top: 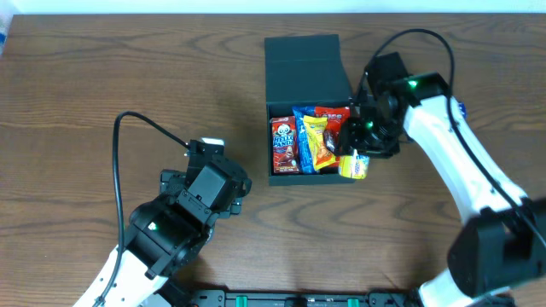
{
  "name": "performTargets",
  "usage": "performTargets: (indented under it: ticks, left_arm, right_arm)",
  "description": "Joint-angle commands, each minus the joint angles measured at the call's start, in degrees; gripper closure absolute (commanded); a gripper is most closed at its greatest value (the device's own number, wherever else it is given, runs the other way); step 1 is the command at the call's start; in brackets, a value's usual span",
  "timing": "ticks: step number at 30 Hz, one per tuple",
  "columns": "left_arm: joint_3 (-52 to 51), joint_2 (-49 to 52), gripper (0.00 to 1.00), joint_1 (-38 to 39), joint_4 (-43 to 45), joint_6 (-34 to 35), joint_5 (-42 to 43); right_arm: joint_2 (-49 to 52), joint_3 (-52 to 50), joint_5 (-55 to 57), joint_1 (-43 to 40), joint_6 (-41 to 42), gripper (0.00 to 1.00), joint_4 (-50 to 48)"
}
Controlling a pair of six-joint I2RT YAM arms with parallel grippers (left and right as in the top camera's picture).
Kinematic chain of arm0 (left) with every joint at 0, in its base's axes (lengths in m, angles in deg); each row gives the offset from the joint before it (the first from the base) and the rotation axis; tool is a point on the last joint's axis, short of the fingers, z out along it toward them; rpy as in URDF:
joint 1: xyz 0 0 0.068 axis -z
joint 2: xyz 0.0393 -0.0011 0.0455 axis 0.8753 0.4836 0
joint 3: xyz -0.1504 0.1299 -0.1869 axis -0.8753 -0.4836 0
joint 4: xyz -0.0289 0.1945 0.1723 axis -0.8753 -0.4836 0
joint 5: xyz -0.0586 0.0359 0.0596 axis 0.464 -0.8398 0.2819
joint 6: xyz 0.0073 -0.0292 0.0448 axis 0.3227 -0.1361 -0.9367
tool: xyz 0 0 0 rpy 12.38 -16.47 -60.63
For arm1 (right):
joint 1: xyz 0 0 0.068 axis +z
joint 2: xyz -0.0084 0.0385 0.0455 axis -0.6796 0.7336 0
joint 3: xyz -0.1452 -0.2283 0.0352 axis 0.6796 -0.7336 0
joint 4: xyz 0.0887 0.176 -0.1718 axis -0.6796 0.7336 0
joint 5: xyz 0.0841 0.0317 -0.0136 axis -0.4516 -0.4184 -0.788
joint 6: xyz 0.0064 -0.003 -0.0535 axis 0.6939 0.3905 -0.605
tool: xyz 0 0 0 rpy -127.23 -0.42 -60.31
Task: Pack container
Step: 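Carry the yellow tub with the right gripper into the box, then lower the yellow tub into the box's right corner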
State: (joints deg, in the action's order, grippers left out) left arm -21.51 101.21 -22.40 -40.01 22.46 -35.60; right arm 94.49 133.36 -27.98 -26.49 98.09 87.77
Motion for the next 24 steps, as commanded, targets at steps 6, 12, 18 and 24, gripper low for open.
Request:
performTargets:
  ticks: [6,12,18,24]
  left_arm:
    - [-0.2,0.0,0.05,-0.2,-0.2,-0.6,-0.8]
    - [-0.2,0.0,0.05,-0.2,-0.2,-0.6,-0.8]
    - [-0.2,0.0,0.05,-0.2,-0.2,-0.6,-0.8]
    - [-0.2,0.0,0.05,-0.2,-0.2,-0.6,-0.8]
  right_arm:
    - [5.7,3.8,0.0,0.5,-3.3,0.99,-2.4]
    - [7.4,3.8,0.0,1.9,-4.8,0.99,-5.8]
    - [7.8,3.8,0.0,2.5,-5.8,0.98,-7.1]
    - [7.8,3.8,0.0,2.5,-6.4,0.80,-6.7]
